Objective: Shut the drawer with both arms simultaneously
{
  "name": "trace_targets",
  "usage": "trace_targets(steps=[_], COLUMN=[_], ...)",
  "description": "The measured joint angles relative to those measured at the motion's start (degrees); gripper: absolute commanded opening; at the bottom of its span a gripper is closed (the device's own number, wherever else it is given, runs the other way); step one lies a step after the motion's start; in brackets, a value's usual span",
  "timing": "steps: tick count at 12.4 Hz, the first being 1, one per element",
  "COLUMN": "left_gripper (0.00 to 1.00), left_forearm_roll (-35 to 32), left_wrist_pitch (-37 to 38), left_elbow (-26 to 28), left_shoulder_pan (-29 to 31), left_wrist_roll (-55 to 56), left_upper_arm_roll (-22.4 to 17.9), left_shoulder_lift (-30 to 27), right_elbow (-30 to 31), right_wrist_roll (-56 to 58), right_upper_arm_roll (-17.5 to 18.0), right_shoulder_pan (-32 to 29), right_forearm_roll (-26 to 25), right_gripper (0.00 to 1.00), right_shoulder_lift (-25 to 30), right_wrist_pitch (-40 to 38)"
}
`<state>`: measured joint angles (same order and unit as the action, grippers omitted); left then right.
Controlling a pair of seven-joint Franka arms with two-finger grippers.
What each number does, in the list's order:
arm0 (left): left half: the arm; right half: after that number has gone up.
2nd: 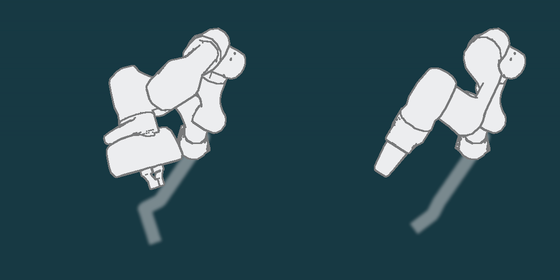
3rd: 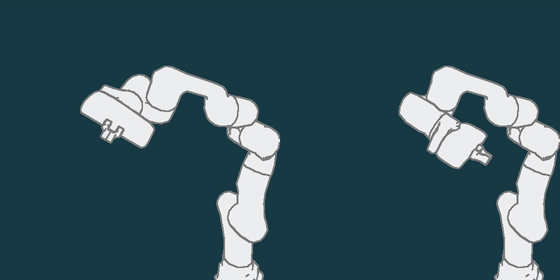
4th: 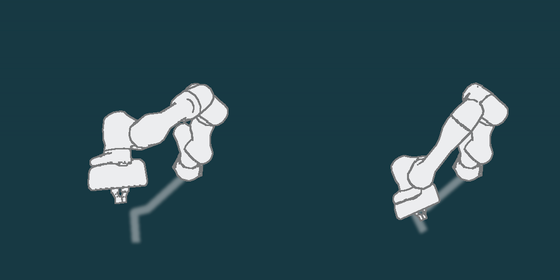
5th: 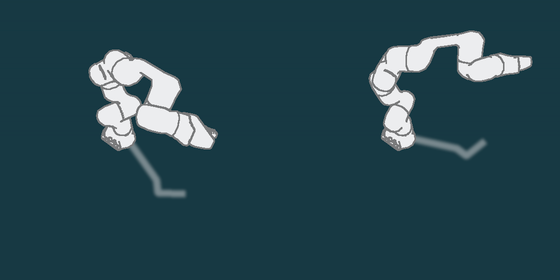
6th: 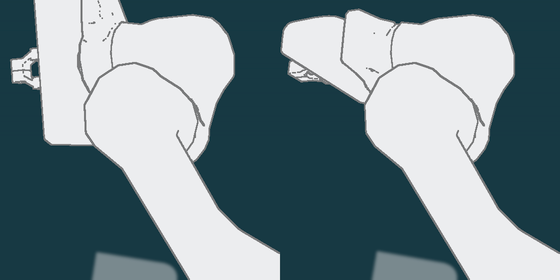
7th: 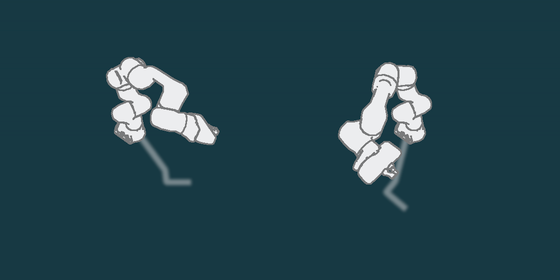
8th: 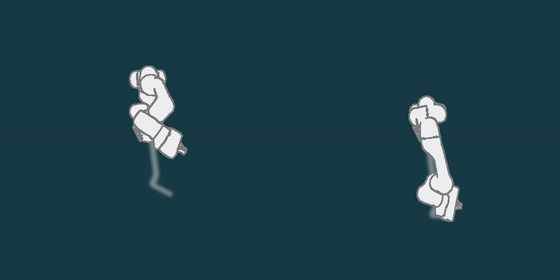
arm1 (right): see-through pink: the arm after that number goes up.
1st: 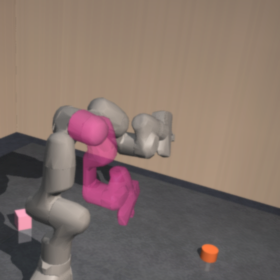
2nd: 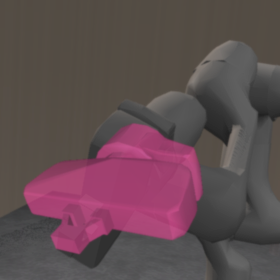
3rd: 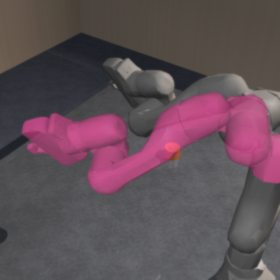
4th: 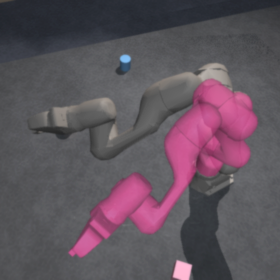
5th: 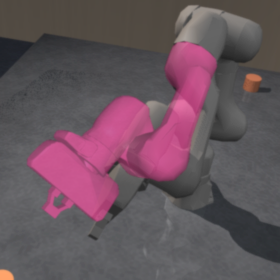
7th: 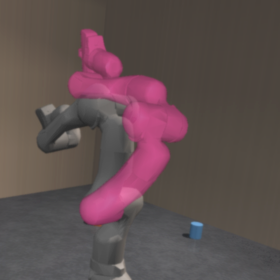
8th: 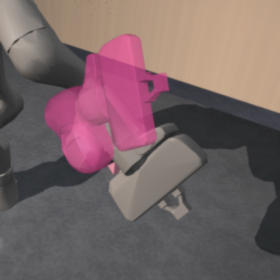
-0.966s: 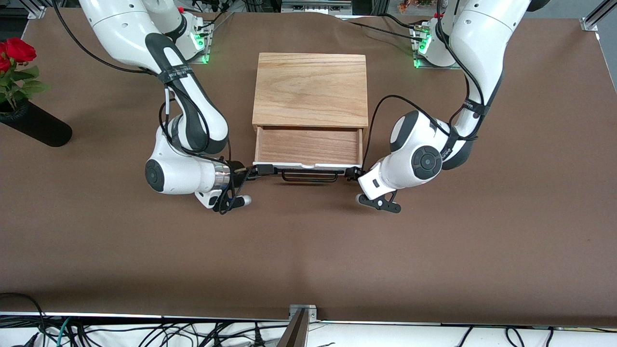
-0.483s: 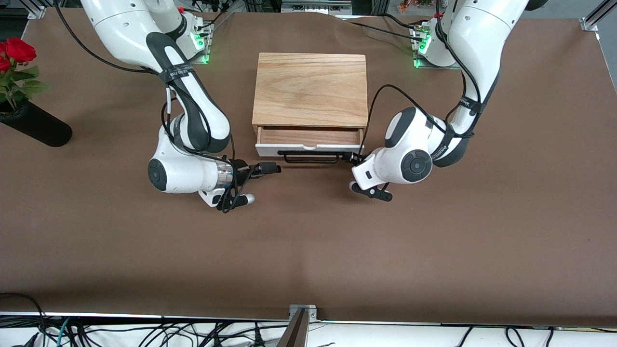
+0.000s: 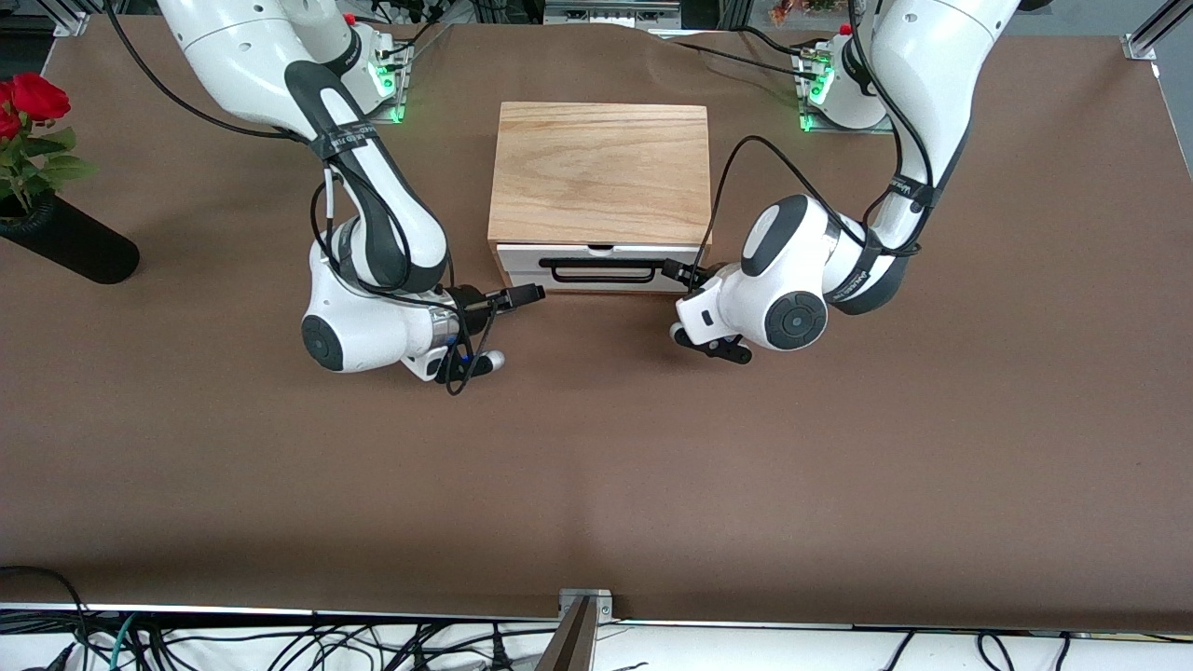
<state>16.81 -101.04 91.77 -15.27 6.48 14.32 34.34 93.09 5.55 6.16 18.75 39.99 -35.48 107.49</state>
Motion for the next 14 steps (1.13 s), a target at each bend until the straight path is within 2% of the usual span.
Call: trace_targets(steps=[3,5,11,14], left_gripper=[1.00,1.00,1.00,1.00], left_forearm_roll=[0.0,0.0,0.1,0.1], left_wrist_pitch=[0.7,1.4,1.6,1.6], left_elbow=[0.0,0.0,-0.1,-3.2], left_shoulder_pan=[0.0,0.0,0.1,0.8], left_wrist_roll=[0.0,0.0,0.0,0.0], left_upper_arm_roll=[0.0,0.0,0.0,-1.2], left_shoulder_lift=[0.0,0.0,-0.1,-0.6], right_elbow=[6.2,8.3,10.0,9.1], right_wrist_roll=[2.0,2.0,2.0,2.9], right_upper_arm_roll=[0.0,-0.1,-0.3,-0.4], right_shoulder_pan=[0.0,0.0,-0.1,-0.3], right_forearm_roll=[0.0,0.6,1.9,1.8], right_gripper=[1.00,1.00,1.00,1.00], right_shoulder_lift=[4.0,5.6,6.5,6.5], right_wrist_pitch=[-2.2,-2.3,-1.1,-1.6])
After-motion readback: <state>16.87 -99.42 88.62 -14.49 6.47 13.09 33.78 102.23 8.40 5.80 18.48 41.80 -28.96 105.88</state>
